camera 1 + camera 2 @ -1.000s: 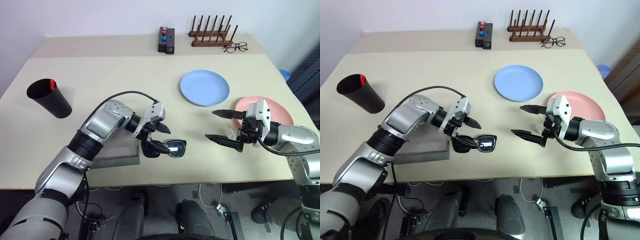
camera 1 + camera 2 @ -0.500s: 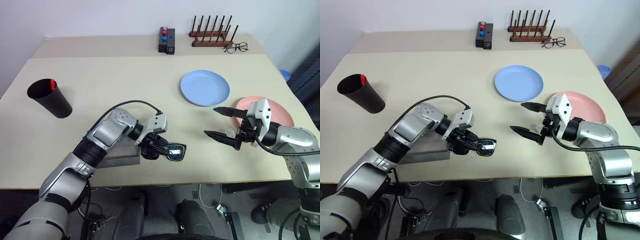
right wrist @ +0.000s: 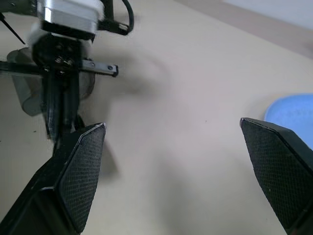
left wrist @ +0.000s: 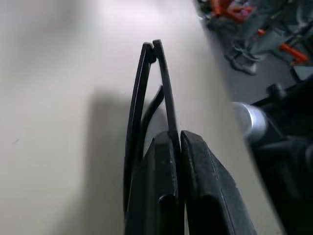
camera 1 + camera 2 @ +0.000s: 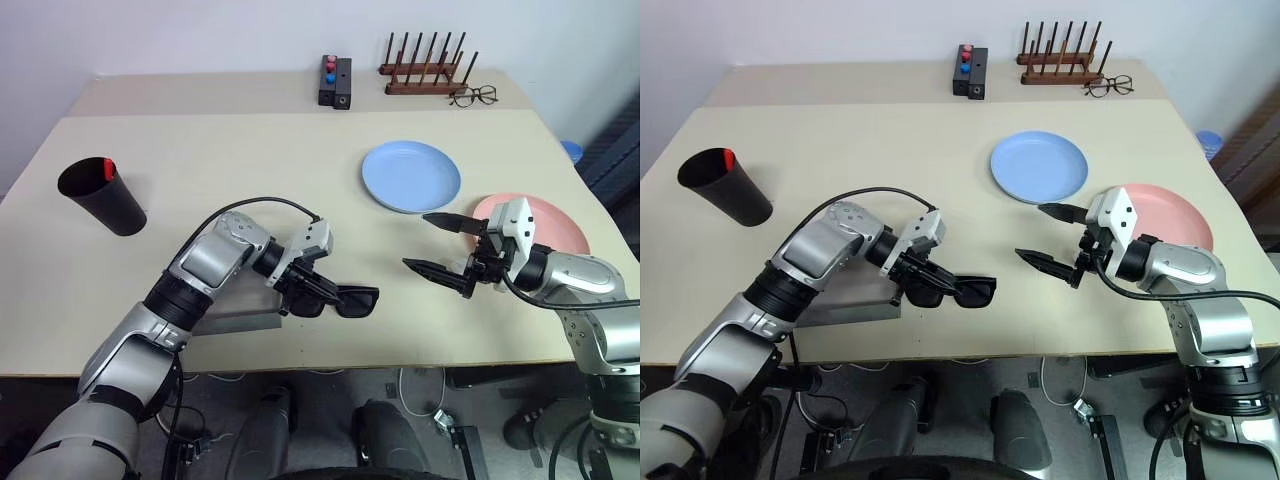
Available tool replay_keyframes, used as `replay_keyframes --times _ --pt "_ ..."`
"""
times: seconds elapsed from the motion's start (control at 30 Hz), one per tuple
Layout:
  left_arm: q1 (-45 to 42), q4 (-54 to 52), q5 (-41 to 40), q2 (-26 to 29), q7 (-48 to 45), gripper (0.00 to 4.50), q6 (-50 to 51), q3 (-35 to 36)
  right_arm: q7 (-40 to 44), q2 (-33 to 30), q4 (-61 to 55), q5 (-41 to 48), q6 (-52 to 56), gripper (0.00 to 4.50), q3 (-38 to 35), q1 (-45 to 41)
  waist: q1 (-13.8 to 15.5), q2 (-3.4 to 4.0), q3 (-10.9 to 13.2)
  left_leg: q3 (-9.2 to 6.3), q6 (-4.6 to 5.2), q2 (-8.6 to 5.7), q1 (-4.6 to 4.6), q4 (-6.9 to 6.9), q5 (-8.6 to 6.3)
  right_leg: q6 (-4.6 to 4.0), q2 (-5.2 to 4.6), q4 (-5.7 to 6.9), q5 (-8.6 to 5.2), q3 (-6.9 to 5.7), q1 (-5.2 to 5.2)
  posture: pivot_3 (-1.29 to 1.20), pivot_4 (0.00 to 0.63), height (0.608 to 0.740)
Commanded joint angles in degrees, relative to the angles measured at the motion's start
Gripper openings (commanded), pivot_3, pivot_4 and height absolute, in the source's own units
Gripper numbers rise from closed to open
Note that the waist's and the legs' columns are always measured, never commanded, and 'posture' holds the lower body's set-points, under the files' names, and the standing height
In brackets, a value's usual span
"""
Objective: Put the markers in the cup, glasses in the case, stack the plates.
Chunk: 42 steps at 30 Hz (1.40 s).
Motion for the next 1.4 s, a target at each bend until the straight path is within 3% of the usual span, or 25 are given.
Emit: replay_keyframes --times 0.03,0.3,0.43,0.83,1.03,1.23,1.4 --pt "-0.47 0.59 1.82 0.63 1.29 0.06 -1.18 0.44 -0.29 0.19 -0.37 -0.18 -1.33 4.5 -0.75 -0.67 -0.03 0.0 0.0 -0.03 0.0 0.01 0.0 0.05 0.0 0.0 -0.01 0.0 0.0 -0.01 0.03 0.0 0.15 0.735" --pt "-7.37 1.02 -5.07 -2.06 0.98 0.06 7.02 7.1 -0.13 0.41 0.7 -0.83 -1.91 4.5 -0.18 -1.34 0.05 -0.03 0.02 -0.13 0.0 0.0 -0.17 0.18 0.0 0.0 -0.02 0.0 0.0 -0.09 -0.04 0.0 0.15 0.735" --pt "-11.49 -0.4 -7.8 0.67 -1.41 0.06 12.25 8.96 -0.05 0.55 1.35 -1.09 -2.19 4.5 0.14 -2.07 -0.18 -0.03 0.02 -0.15 0.03 -0.01 -0.35 0.22 -0.02 0.02 0.07 0.01 0.01 -0.15 -0.17 0.0 0.15 0.735" --pt "-6.38 -10.7 -16.35 25.91 -11.21 0.06 17.43 8.85 0.47 1.19 2.65 -1.63 -2.91 4.5 1.02 -3.01 -0.28 0.01 0.04 -0.06 0.01 0.03 -0.27 0.06 -0.01 0.01 0.1 0.04 0.0 -0.04 -0.24 0.0 0.15 0.735" --pt "2.59 -7.87 -13.33 34.1 -11.21 0.06 0.86 10.36 1.52 1.3 3.24 -1.45 -2.9 4.5 1.83 -4.41 -0.17 0.02 0.03 -0.06 0.01 0.03 -0.27 0.05 -0.01 -0.01 -0.05 0.03 -0.01 -0.01 -0.26 0.0 0.15 0.735" --pt "11.13 0.49 -12.8 29.8 -11.13 0.06 -11.62 15.38 2.56 1.46 5.05 -1.87 -3.05 4.5 2.58 -6.55 0.01 0.03 0.03 -0.05 0.01 0.04 -0.3 0.03 -0.01 -0.04 -0.1 0.02 -0.01 0.01 -0.32 0.0 0.15 0.735" --pt "13.07 3.25 -13.12 23.85 -10.37 0.06 -13.98 17.38 3.09 1.62 5.65 -2.27 -2.98 4.5 3.34 -7.27 -0.02 0.02 0.03 -0.08 0.01 0.03 -0.36 0.05 -0.02 -0.03 -0.13 0.0 -0.01 0.0 -0.33 0.0 0.15 0.735"
